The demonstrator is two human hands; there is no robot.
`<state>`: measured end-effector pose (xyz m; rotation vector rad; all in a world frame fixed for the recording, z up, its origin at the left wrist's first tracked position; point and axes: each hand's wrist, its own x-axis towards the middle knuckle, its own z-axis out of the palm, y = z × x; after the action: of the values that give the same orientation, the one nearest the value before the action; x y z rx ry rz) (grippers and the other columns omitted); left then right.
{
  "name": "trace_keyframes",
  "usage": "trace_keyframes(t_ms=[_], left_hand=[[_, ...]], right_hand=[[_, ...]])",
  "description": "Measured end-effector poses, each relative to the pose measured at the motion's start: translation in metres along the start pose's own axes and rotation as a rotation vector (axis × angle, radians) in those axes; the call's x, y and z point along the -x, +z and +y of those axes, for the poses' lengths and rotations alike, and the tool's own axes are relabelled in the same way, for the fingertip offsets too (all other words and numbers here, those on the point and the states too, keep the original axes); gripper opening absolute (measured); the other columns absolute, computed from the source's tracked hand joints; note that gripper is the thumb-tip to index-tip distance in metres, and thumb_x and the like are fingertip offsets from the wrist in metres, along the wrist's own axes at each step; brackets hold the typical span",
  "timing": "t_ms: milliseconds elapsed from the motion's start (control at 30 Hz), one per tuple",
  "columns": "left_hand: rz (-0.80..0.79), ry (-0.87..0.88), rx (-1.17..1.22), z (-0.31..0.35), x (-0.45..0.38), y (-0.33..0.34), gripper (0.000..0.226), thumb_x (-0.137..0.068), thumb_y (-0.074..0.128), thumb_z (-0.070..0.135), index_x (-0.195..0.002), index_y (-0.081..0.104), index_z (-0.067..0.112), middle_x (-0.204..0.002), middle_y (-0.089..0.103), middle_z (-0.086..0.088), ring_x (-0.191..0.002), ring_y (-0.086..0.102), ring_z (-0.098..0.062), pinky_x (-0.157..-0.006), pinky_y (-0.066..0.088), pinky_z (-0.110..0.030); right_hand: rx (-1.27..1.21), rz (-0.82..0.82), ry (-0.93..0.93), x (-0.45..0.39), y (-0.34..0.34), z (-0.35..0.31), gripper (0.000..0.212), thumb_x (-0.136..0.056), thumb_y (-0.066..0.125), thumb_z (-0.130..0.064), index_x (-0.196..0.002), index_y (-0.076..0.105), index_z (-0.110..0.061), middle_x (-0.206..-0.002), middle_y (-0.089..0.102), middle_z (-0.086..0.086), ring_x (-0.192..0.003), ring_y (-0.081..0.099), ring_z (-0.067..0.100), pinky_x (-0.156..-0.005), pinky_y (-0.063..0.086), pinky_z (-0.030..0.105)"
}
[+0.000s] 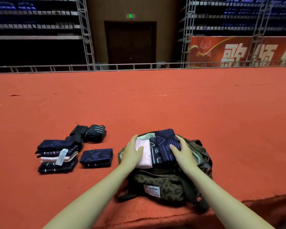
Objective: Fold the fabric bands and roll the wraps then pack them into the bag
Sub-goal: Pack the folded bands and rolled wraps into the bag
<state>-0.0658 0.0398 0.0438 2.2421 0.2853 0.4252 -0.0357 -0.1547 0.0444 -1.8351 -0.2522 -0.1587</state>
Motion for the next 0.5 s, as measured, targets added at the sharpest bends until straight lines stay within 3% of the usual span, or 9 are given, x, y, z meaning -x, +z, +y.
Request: trace_keyframes(t_ms=[67, 233, 400, 500], left_hand=[[-0.020, 0.066, -0.051, -0.001, 0.002, 0.000, 0.059, -0.091, 0.051, 0.013, -0.146, 0.029, 0.019, -0.148, 0.038, -0.004, -0.136, 0.035, -0.022, -0.104, 0.028, -0.028], [0.055, 0.135, -0.452, -0.009, -0.001, 0.005, 0.057, -0.089, 0.052, 0.029, -0.143, 0.033, 0.029, -0.143, 0.036, 0.000, -0.130, 0.032, -0.023, -0.102, 0.029, -0.038], [0.030, 0.035, -0.474, -0.013, -0.010, -0.003, 0.053, -0.083, 0.058, 0.048, -0.134, 0.044, 0.040, -0.145, 0.031, 0.000, -0.135, 0.025, -0.022, -0.108, 0.018, -0.040], [0.018, -0.026, -0.356, -0.018, -0.011, -0.009, 0.057, -0.084, 0.057, 0.051, -0.137, 0.039, 0.039, -0.148, 0.026, -0.004, -0.136, 0.024, -0.026, -0.110, 0.018, -0.044]], right_hand=[[-0.013, -0.006, 0.014, -0.002, 0.001, -0.001, 0.045, -0.091, 0.056, -0.014, -0.135, 0.044, -0.018, -0.125, 0.057, -0.002, -0.113, 0.056, 0.014, -0.099, 0.045, 0.035], [-0.015, -0.096, 0.050, -0.009, -0.002, -0.017, 0.062, -0.086, 0.055, 0.001, -0.142, 0.035, -0.017, -0.124, 0.052, -0.001, -0.104, 0.056, 0.014, -0.078, 0.043, 0.013], [-0.195, -0.112, 0.027, -0.014, 0.008, -0.032, 0.063, -0.086, 0.056, -0.001, -0.142, 0.035, -0.021, -0.130, 0.054, 0.002, -0.105, 0.059, 0.013, -0.086, 0.048, 0.022], [0.077, -0.182, 0.047, -0.006, 0.024, -0.026, 0.063, -0.086, 0.061, -0.010, -0.143, 0.036, -0.019, -0.137, 0.049, 0.003, -0.120, 0.051, 0.017, -0.098, 0.039, 0.024]])
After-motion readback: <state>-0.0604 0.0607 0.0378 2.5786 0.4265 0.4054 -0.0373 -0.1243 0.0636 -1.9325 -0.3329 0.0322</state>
